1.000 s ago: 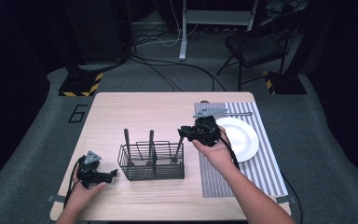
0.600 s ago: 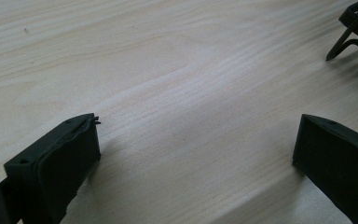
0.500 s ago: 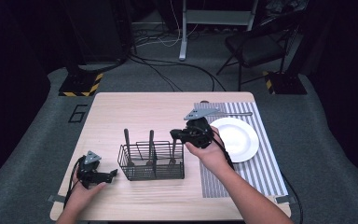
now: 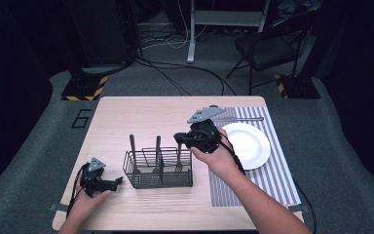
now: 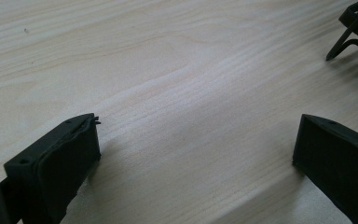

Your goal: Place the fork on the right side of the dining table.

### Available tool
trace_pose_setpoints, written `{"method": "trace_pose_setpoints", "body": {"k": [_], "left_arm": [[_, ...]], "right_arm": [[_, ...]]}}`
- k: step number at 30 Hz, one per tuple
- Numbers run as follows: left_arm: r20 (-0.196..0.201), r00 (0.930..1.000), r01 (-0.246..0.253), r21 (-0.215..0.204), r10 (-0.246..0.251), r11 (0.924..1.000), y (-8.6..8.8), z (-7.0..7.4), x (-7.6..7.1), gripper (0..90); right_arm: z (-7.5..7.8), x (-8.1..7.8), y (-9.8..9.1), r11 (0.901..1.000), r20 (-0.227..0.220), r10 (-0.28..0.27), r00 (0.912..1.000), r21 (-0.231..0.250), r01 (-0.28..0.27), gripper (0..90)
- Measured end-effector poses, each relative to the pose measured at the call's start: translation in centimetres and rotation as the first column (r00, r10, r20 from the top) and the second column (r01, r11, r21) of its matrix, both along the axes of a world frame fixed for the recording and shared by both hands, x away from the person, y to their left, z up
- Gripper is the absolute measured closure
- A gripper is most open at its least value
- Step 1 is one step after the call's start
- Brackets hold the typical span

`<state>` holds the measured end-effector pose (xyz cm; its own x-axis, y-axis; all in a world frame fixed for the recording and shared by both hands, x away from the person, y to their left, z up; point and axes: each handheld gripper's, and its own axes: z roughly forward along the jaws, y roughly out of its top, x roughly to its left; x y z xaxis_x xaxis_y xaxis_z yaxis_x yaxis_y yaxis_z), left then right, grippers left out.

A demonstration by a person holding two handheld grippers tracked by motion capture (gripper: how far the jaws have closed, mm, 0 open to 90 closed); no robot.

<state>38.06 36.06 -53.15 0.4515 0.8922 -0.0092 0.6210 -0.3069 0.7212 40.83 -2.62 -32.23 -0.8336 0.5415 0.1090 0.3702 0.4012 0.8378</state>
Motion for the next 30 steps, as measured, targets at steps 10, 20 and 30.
{"method": "trace_pose_setpoints", "body": {"k": [10,20,30], "left_arm": [[0.000,1.0000,0.000,0.000,0.000,1.0000,0.0,0.0,0.0,0.2],[0.000,1.0000,0.000,0.000,0.000,1.0000,0.0,0.0,0.0,0.2],[0.000,1.0000,0.000,0.000,0.000,1.0000,0.0,0.0,0.0,0.2]], "right_arm": [[3.4,-0.2,-0.4,0.9999,-0.004,-0.005,1.0000,0.013,0.005,86.8],[7.0,-0.3,-1.3,0.9989,0.036,-0.037,0.9986,0.030,0.036,86.8],[9.3,0.3,-3.1,0.9941,0.051,-0.101,0.9936,0.045,0.099,86.8]]}}
